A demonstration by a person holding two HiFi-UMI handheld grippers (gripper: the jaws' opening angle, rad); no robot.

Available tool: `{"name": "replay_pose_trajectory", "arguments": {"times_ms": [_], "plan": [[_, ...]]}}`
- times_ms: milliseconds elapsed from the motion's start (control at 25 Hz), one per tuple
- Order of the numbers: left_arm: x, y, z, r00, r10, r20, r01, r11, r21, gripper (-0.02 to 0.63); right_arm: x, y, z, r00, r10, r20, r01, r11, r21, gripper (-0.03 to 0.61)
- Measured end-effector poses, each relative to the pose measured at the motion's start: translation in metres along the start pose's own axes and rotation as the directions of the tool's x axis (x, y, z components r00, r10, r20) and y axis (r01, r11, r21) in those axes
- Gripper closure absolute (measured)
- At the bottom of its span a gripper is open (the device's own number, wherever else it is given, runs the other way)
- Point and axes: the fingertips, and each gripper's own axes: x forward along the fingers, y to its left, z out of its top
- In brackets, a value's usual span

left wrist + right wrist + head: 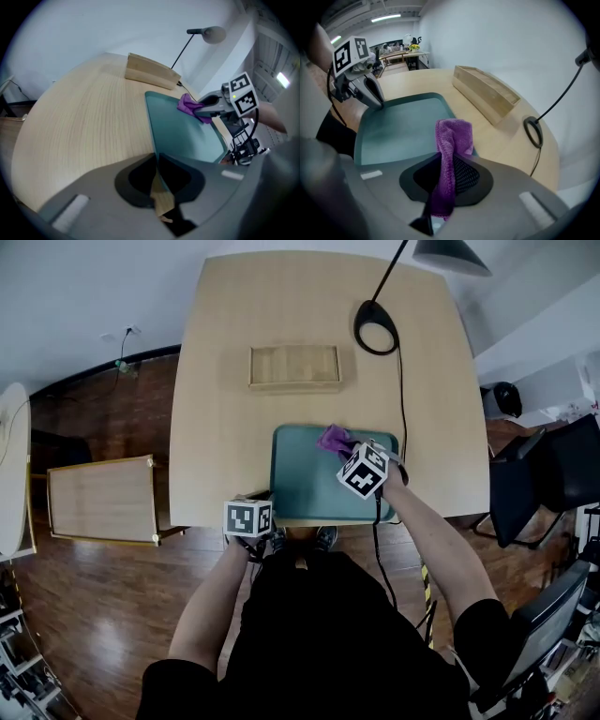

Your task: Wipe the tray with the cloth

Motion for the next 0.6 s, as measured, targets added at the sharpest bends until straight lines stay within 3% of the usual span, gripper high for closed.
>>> {"name": "replay_pose_trajectory", "arguments": {"times_ms": [160, 320, 600], "plan": [[0.001, 0.002, -0.001, 1.0, 0.002, 0.007, -0.002, 1.0, 0.004, 0.565, -0.01, 0.052, -0.01, 0.984, 0.167, -0.056, -0.169, 0.985, -0.028, 0.522], [0.0, 0.001, -0.002, 1.0, -0.005, 0.002, 0.005, 1.0, 0.007, 0.565, -0.023, 0.099, -0.02, 0.96, 0.257, -0.111, -0.267, 0.96, -0.089, 0.522], [0.001, 0.002, 0.0, 1.0, -0.011, 0.005, 0.011, 1.0, 0.009, 0.565, -0.03, 0.155, -0.048, 0.891, 0.429, -0.147, -0.434, 0.901, -0.007, 0.522]]}}
